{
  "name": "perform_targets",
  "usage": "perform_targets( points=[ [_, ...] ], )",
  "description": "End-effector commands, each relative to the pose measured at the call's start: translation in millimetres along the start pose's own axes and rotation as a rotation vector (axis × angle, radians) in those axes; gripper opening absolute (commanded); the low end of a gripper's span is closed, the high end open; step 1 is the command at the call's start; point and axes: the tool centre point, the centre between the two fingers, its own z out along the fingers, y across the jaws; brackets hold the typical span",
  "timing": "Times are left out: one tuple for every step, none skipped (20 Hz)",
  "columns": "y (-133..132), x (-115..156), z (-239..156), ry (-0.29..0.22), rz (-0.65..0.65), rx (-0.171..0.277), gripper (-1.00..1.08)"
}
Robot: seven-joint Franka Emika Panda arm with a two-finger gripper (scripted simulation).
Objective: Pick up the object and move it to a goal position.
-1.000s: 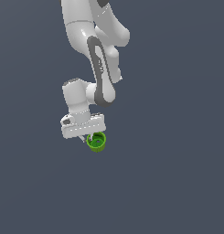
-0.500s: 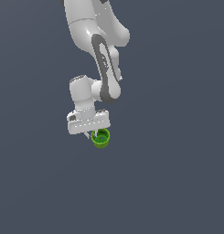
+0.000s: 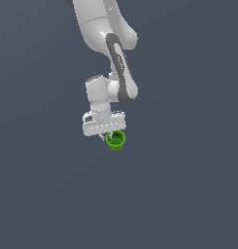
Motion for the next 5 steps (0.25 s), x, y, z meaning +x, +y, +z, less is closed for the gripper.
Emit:
perform_targets(
  points=[
    [-9.5, -4.5, -1.1, -0.001, -0.001, 0.003, -1.0],
    [-11.4, -5.4, -1.4, -0.001, -0.001, 0.003, -1.0],
    [-12.7, -6.1, -1.7, -0.001, -0.001, 0.003, -1.0],
    [-13.5, -6.4, -1.9, -0.001, -0.001, 0.003, -1.0],
    [-13.8, -6.6, -1.9, -0.001, -0.001, 0.003, -1.0]
  ],
)
